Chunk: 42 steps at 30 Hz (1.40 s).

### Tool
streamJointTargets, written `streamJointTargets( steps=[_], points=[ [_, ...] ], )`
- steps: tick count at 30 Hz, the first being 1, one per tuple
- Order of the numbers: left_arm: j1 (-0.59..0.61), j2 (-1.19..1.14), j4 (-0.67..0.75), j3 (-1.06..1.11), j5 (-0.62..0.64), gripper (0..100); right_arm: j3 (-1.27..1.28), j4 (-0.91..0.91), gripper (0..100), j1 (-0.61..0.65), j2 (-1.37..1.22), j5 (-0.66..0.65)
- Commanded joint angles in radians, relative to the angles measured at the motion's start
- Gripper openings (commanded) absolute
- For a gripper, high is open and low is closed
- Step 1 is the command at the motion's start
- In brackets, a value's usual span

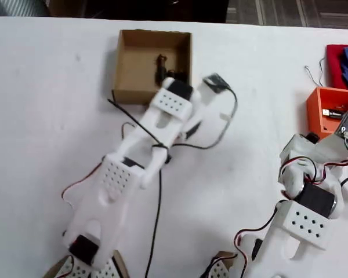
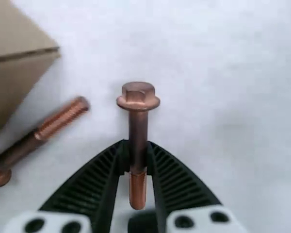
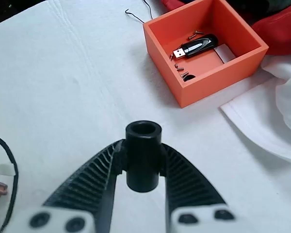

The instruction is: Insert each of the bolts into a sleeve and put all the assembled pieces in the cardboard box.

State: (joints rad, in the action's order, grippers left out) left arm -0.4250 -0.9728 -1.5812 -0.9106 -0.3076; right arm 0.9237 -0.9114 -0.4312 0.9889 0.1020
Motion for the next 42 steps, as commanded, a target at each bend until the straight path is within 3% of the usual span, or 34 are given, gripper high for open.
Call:
streamJointTargets(
  steps=[1, 5, 11, 18, 35, 42],
  points=[
    [-0.037, 0.017, -0.121, -0.090, -0.029, 3, -0.028, 0.024, 1.9, -0.010, 0.025, 0.009],
    [-0.048, 0.006, -0.181, -0.148, -0.032, 3, -0.028, 0.024, 1.9, -0.012, 0.025, 0.009],
    [-0.018, 0.006, -0.120, -0.148, -0.035, 4, -0.028, 0.024, 1.9, -0.010, 0.025, 0.009],
    [-0.009, 0.006, -0.094, -0.148, -0.032, 23, -0.028, 0.024, 1.9, -0.007, 0.022, 0.009],
    [-0.017, -0.109, 0.028, -0.159, -0.025, 20, -0.028, 0.022, 1.9, -0.005, 0.021, 0.009],
    [-0.017, -0.084, 0.064, -0.157, 0.100, 20, -0.026, 0.022, 1.9, -0.005, 0.021, 0.009]
  ],
)
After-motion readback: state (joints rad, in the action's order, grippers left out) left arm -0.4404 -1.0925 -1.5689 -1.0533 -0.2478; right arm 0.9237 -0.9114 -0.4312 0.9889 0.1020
